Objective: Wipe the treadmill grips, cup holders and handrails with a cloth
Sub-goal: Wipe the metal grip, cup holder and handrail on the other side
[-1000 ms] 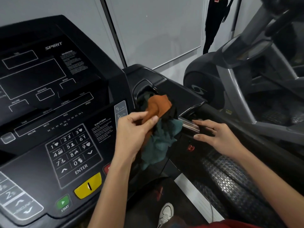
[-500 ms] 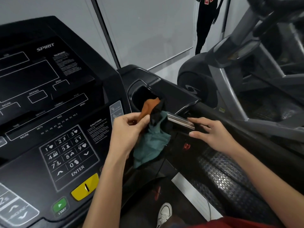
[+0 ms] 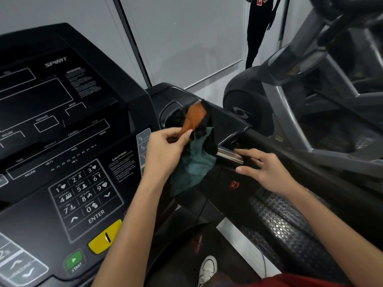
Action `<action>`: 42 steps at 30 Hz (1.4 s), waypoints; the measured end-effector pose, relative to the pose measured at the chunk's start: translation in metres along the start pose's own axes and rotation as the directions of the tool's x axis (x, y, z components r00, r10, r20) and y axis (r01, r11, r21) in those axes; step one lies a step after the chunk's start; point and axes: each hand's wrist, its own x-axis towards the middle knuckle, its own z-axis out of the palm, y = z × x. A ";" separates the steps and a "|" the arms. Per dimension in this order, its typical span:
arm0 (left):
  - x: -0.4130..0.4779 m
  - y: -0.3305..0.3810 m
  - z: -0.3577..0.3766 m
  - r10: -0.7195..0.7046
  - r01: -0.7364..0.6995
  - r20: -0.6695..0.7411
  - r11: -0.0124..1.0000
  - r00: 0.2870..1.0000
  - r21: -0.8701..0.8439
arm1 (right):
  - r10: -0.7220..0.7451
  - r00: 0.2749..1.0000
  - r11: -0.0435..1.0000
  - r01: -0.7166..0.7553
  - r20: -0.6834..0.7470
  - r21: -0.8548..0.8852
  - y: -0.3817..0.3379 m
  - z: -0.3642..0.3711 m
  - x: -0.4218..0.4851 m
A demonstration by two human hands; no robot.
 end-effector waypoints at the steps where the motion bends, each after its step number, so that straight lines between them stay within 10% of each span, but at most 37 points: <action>1: 0.004 0.002 0.001 -0.038 0.037 0.047 0.999 0.998 0.004 | 0.000 1.000 1.000 0.000 0.002 0.001 0.001 0.000 0.000; 5: -0.004 -0.007 0.003 -0.213 0.215 0.034 0.974 0.976 -0.075 | 0.009 1.000 1.000 -0.010 0.018 0.028 -0.002 0.000 0.000; 10: -0.034 -0.014 0.008 -0.128 0.101 -0.105 0.969 0.986 -0.226 | 0.002 1.000 1.000 -0.002 -0.009 0.003 0.004 0.000 0.003; 16: -0.019 0.003 0.011 0.098 -0.100 0.020 0.978 0.995 0.185 | -0.011 1.000 1.000 0.011 -0.008 0.022 0.009 0.000 0.004; 28: 0.005 0.003 0.002 -0.347 0.355 0.077 0.927 0.935 -0.126 | -0.003 1.000 0.999 0.001 0.031 0.041 0.010 -0.004 0.006; 35: -0.031 -0.003 0.004 -0.323 0.298 -0.011 0.886 0.946 -0.356 | -0.007 1.000 0.998 0.005 0.027 0.057 0.012 -0.004 0.007; 42: -0.022 0.007 0.012 -0.130 0.117 -0.131 0.988 0.983 -0.104 | -0.018 1.000 0.999 0.017 0.017 0.040 0.018 -0.004 0.008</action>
